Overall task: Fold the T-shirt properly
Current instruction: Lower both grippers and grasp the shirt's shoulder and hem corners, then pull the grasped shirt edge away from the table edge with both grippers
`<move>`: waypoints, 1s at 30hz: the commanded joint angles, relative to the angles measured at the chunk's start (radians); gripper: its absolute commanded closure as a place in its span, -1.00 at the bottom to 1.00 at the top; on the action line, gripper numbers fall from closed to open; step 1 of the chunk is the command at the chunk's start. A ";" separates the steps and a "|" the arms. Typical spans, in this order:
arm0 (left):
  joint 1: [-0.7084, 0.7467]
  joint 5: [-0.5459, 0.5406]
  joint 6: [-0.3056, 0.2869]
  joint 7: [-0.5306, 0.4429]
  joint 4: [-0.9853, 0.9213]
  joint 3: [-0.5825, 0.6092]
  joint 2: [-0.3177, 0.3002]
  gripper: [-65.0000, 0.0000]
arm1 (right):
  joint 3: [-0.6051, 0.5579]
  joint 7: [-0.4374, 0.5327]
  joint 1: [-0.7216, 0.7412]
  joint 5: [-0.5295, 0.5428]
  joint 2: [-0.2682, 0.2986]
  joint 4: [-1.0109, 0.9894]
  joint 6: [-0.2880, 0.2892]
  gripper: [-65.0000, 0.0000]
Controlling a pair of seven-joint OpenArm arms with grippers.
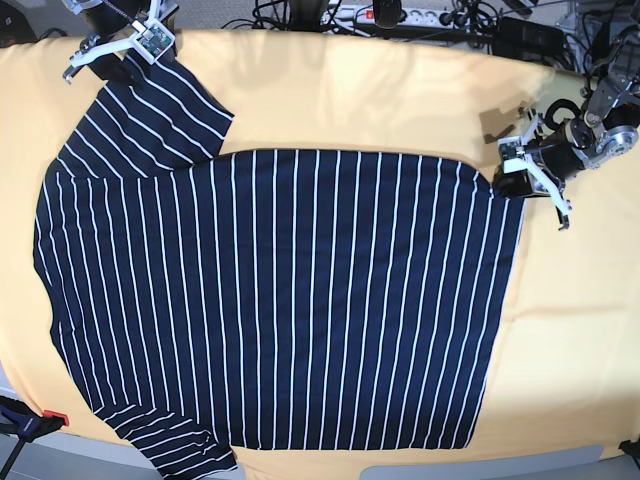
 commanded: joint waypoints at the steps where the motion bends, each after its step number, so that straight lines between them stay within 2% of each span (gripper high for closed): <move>1: -0.011 -0.007 0.013 -0.011 0.011 -0.013 -0.024 1.00 | 0.004 0.023 0.006 -0.004 0.009 0.014 -0.010 -0.12; 7: -0.011 -0.006 0.013 -0.011 0.011 -0.013 -0.024 1.00 | 0.004 0.026 0.082 0.071 0.002 -0.116 0.046 -0.12; 9: -0.011 -0.006 0.012 -0.011 0.011 -0.013 -0.024 1.00 | 0.004 0.023 0.096 0.071 -0.010 -0.151 0.046 -0.12; 12: -0.011 -0.006 0.012 -0.011 0.011 -0.013 -0.024 1.00 | 0.004 0.016 0.097 0.071 -0.018 -0.177 0.082 -0.12; 15: -0.011 -0.006 0.012 -0.011 0.011 -0.013 -0.024 1.00 | 0.004 0.015 0.098 0.070 -0.023 -0.200 0.084 -0.12; 17: -0.011 -0.006 0.012 -0.011 0.011 -0.013 -0.024 1.00 | 0.004 0.019 0.098 0.070 -0.024 -0.213 0.056 -0.10; 18: -0.011 -0.006 0.012 -0.011 0.011 -0.013 -0.024 1.00 | 0.004 0.019 0.098 0.070 -0.023 -0.216 0.037 -0.02; 19: -0.011 -0.006 0.012 -0.011 0.011 -0.013 -0.024 1.00 | 0.005 0.018 0.098 0.065 -0.023 -0.216 0.024 0.19; 22: -0.011 -0.006 0.012 -0.011 0.011 -0.013 -0.024 1.00 | 0.005 0.016 0.098 0.062 -0.024 -0.216 0.003 1.00; 25: -0.011 -0.006 0.012 -0.011 0.011 -0.013 -0.024 1.00 | 0.005 0.016 0.098 0.026 -0.023 -0.210 -0.013 1.00; 27: -0.011 -0.006 0.013 -0.011 0.011 -0.013 -0.027 1.00 | 0.005 0.015 0.097 -0.040 -0.023 -0.191 -0.018 1.00; 30: -0.011 -0.006 0.013 -0.011 0.012 -0.013 -0.048 1.00 | 0.006 0.014 0.097 -0.148 -0.021 -0.137 -0.058 1.00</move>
